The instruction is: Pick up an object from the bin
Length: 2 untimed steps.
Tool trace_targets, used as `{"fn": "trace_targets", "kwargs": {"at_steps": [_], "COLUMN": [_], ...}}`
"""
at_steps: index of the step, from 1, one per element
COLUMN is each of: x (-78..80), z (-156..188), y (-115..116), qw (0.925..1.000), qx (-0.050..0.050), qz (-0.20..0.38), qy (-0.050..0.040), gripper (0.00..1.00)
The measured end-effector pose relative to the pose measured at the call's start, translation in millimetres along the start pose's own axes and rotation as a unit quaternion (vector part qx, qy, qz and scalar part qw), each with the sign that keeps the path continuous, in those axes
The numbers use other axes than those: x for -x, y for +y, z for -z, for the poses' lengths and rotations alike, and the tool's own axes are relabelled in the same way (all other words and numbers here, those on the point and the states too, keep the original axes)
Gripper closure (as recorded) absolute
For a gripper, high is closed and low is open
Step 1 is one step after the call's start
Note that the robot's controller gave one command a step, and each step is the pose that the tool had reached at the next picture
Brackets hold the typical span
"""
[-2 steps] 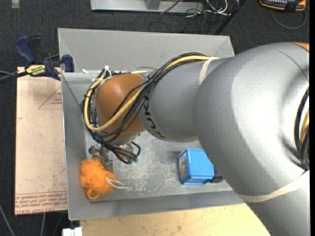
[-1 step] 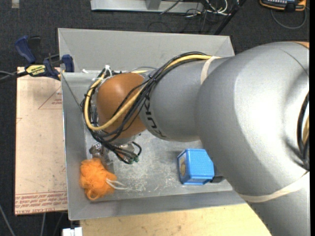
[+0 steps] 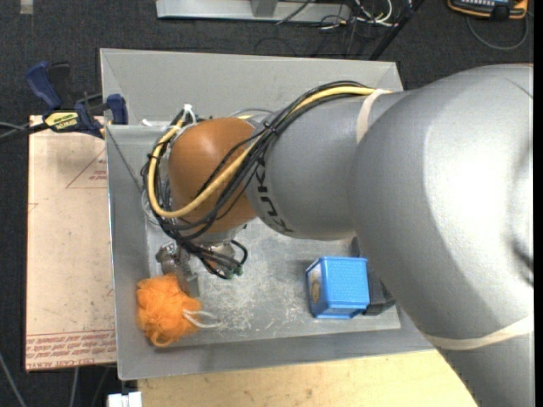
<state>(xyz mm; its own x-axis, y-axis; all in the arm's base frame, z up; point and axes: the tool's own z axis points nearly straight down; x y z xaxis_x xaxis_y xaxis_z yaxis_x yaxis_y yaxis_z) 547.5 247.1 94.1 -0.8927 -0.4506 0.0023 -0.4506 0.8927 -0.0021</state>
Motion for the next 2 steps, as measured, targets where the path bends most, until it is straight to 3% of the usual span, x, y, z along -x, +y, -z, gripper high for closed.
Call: {"fn": "trace_targets", "kwargs": {"at_steps": [2], "x": [3.1], "z": [32], "y": [0], "qw": [1.0], "qx": [0.0], "qz": [0.0], "qy": [-0.0056], "gripper": [1.0]}}
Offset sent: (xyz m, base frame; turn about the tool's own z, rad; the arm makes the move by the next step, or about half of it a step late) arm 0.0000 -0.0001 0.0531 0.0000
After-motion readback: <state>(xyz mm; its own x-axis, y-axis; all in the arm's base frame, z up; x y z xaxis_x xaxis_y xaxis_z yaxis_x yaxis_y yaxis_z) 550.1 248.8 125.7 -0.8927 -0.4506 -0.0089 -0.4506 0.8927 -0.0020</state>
